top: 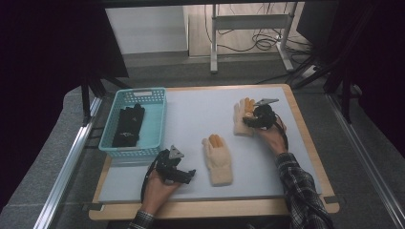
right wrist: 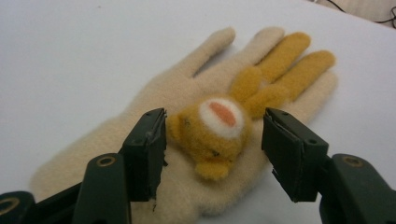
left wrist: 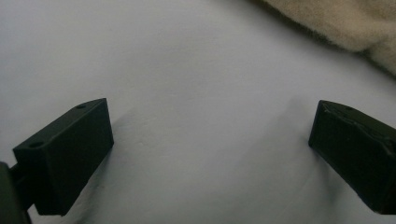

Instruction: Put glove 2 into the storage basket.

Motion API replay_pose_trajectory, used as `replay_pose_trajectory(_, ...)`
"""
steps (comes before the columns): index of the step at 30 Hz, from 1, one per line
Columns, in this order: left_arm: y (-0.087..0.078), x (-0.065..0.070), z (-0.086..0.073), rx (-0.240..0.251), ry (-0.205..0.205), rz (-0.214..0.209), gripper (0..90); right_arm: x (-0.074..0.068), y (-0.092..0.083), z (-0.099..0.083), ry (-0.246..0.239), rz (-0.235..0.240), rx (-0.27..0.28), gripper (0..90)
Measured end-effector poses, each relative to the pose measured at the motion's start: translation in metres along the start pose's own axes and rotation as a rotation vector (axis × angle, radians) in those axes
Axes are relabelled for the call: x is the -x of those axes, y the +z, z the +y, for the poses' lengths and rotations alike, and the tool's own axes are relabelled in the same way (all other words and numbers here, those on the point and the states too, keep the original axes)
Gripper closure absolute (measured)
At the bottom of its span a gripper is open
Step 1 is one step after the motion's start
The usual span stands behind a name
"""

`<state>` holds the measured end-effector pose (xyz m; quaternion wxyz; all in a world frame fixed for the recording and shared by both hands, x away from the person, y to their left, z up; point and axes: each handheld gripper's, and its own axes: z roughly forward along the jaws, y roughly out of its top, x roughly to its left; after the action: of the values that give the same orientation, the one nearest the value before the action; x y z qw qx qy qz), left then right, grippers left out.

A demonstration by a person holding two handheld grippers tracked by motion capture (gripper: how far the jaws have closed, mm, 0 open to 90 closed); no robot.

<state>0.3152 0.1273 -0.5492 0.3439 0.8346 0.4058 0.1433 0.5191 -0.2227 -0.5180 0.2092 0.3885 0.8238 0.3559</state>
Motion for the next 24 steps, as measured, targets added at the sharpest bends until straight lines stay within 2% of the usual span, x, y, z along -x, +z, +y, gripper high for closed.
replay_pose_trajectory(4, 0.000, 0.000, 0.000, 0.000, 0.000, 0.000, 0.0, 0.001, 0.006, -0.001, 0.002, -0.004, -0.003, 39.9)
replay_pose_trajectory(7, 0.000, 0.000, 0.000, 0.000, 0.000, 0.000, 0.0, 0.000, 0.010, 0.000, -0.017, -0.015, -0.004, 41.1)
replay_pose_trajectory(12, 0.000, 0.000, 0.000, 0.000, 0.000, 0.000, 0.0, -0.002, 0.010, 0.001, -0.008, -0.009, -0.013, 55.1)
replay_pose_trajectory(14, 0.000, 0.000, 0.000, 0.000, 0.000, 0.000, 0.0, -0.003, 0.009, 0.002, -0.003, -0.011, -0.022, 57.9)
replay_pose_trajectory(18, 0.000, 0.000, 0.000, 0.000, 0.000, 0.000, 0.0, -0.004, 0.004, 0.004, -0.013, -0.017, -0.022, 59.4)
replay_pose_trajectory(20, 0.000, 0.000, 0.000, 0.000, 0.000, 0.000, 0.0, -0.004, -0.001, 0.004, 0.007, -0.004, -0.006, 59.4)
replay_pose_trajectory(24, 0.000, 0.000, 0.000, 0.000, 0.000, 0.000, 0.0, -0.004, -0.014, 0.008, 0.011, 0.011, 0.016, 59.3)
